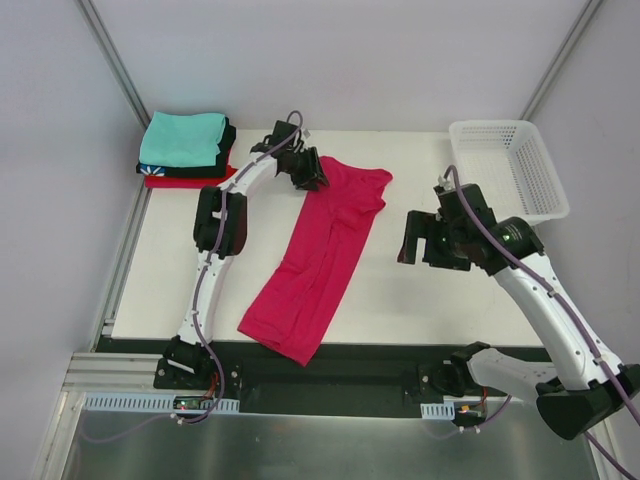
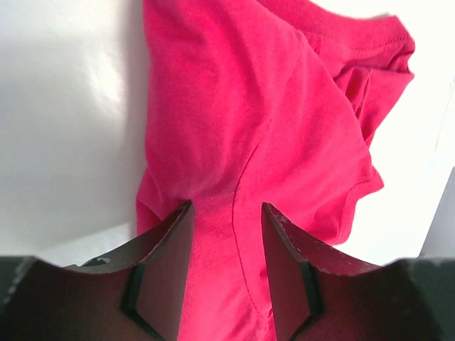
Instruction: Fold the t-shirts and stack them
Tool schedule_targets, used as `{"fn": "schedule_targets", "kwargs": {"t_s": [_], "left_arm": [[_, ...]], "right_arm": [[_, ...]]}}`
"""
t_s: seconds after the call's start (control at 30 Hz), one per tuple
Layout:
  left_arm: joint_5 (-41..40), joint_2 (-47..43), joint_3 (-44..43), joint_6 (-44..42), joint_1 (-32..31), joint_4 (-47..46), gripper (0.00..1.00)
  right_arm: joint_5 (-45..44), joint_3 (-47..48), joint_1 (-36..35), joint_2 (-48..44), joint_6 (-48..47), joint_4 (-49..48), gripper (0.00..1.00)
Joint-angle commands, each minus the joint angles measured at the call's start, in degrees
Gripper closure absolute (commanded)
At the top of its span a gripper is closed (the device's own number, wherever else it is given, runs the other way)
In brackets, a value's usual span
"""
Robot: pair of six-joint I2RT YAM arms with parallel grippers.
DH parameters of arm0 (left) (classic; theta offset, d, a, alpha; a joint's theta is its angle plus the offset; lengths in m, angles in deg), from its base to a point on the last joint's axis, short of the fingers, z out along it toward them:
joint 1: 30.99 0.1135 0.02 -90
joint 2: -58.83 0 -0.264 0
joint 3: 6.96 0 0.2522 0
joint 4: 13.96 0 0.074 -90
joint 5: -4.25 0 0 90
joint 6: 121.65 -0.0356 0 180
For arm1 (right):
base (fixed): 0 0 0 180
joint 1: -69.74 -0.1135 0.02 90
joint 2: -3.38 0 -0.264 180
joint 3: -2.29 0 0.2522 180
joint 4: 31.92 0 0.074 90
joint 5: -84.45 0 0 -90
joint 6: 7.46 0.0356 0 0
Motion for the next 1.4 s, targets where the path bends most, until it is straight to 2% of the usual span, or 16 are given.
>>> {"fn": "schedule_targets", "kwargs": {"t_s": [0.0, 0.4, 0.57, 0.7, 0.8, 0.83, 0.9, 0.93, 1.0, 1.03, 1.13, 1.2, 1.37], "left_arm": [[1.4, 2.9, -4.4, 2.4, 2.5, -1.3, 0.57], [-0.3, 4.3, -8.4, 2.9, 7.4, -2.0, 0.59], [-1.8, -6.1, -5.1, -1.3, 7.2, -1.7, 0.57], [-4.6, -12.8, -8.3, -7.7, 7.2, 7.4, 0.54], [-7.3, -18.1, -7.5, -11.5, 7.2, 14.0, 0.54], [-7.9, -19.9, -4.1, -12.3, 7.2, 17.8, 0.55], [-10.2, -26.4, 2.5, -13.9, 6.8, 19.7, 0.55], [-11.9, -28.9, 10.5, -14.5, 6.5, 21.1, 0.56], [-17.4, -36.3, 19.5, -14.4, 5.3, 21.2, 0.57], [-19.8, -38.5, 27.6, -14.3, 4.8, 21.3, 0.57], [-23.8, -45.4, 41.1, -13.0, 4.3, 20.1, 0.58], [-24.0, -47.3, 46.0, -14.0, 4.3, 18.4, 0.58], [-25.0, -48.5, 47.0, -14.2, 4.4, 19.0, 0.59]], "right_arm": [[0.3, 0.2, -0.3, -3.5, 0.9, 3.4, 0.04], [-0.9, -1.0, -0.5, -4.4, 0.7, 5.8, 0.04], [-1.7, -4.0, -0.7, -2.3, 0.6, 3.0, 0.04], [-1.4, -4.5, -2.6, 2.5, 0.8, -0.2, 0.04], [-0.5, -3.6, -4.4, 6.6, 1.0, -3.0, 0.04], [-0.3, -3.2, -5.5, 7.8, 1.0, -4.1, 0.04], [0.0, -1.2, -6.5, 10.4, 1.1, -5.1, 0.04], [0.2, -0.5, -7.0, 12.9, 1.1, -6.0, 0.04], [0.5, 1.8, -8.5, 15.6, 1.4, -7.2, 0.04], [0.5, 2.8, -8.9, 17.0, 1.3, -8.1, 0.04], [-0.6, 6.5, -13.6, 23.4, 2.0, -9.7, 0.04], [-2.4, 8.7, -16.8, 28.1, 2.7, -10.5, 0.04], [-5.3, 24.0, -30.0, 42.5, 2.5, -7.3, 0.04]]}}
